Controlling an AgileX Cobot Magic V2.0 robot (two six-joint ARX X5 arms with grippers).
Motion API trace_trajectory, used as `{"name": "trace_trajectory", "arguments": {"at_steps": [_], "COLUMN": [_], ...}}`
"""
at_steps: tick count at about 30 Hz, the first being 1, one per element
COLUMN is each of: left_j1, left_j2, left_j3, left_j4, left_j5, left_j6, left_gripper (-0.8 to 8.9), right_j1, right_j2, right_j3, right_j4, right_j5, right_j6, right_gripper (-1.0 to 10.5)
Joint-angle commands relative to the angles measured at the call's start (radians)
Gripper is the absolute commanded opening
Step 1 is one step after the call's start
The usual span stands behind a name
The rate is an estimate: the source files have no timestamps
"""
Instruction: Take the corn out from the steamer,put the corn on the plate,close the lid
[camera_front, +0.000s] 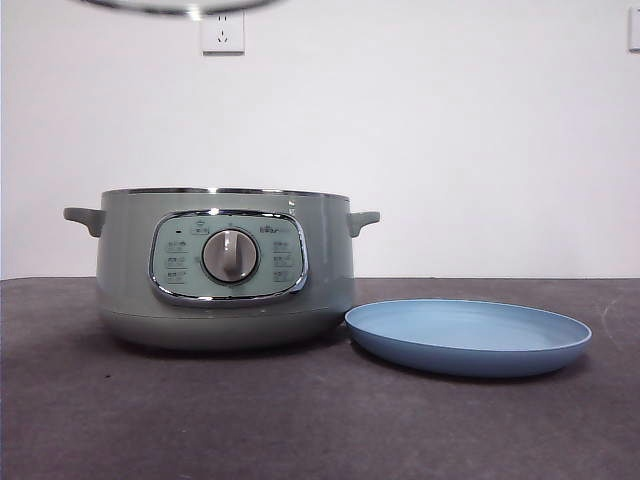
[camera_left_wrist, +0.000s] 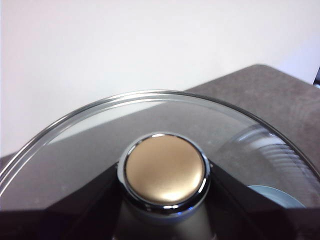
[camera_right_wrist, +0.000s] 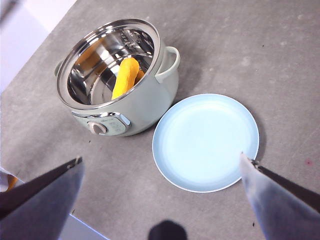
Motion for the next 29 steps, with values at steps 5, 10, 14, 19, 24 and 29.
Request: {"name": "trace_trajectory", "arguments": {"at_steps": [5,10,14,19,24,29], "left_j1": [0.003,0.003,0.003,0.003,0.003,0.003], "left_j2": [-0.177,-0.277,-0.357,-0.478,-0.586,-0.635], "left_j3": [0.018,0.014,-0.022,-0.121,-0.207,-0.23], "left_j4": [-0.088,-0.203,-0.267,-0.29,-0.315,-0.399], "left_j5": [0.004,0.0,-0.008,-0.051,-0.058,-0.083], "left_j6": [0.016,0.015,0.016,0.0,-0.045,-0.045], "left_gripper": [-0.08,-0.08,-0.08,-0.08,-0.08,-0.08], "right_j1": [0.002,0.002,0.003,0.018,0.09,0.205], "right_j2": [0.016,0.03,0.051,0.084,0.121,0.19], "right_j3": [0.003,0.003,0.003,0.003,0.003,0.003], "right_j4": [0.007,0.036,0.052,0.074,0.181,0.314], "right_j5": [0.002,0.001,-0.004,-0.005,-0.005,-0.002], "right_j6": [-0.019,-0.019,-0.018,-0.018,0.049,0.143], "right_gripper": [6.0,6.0,6.0,6.0,6.0,6.0]}}
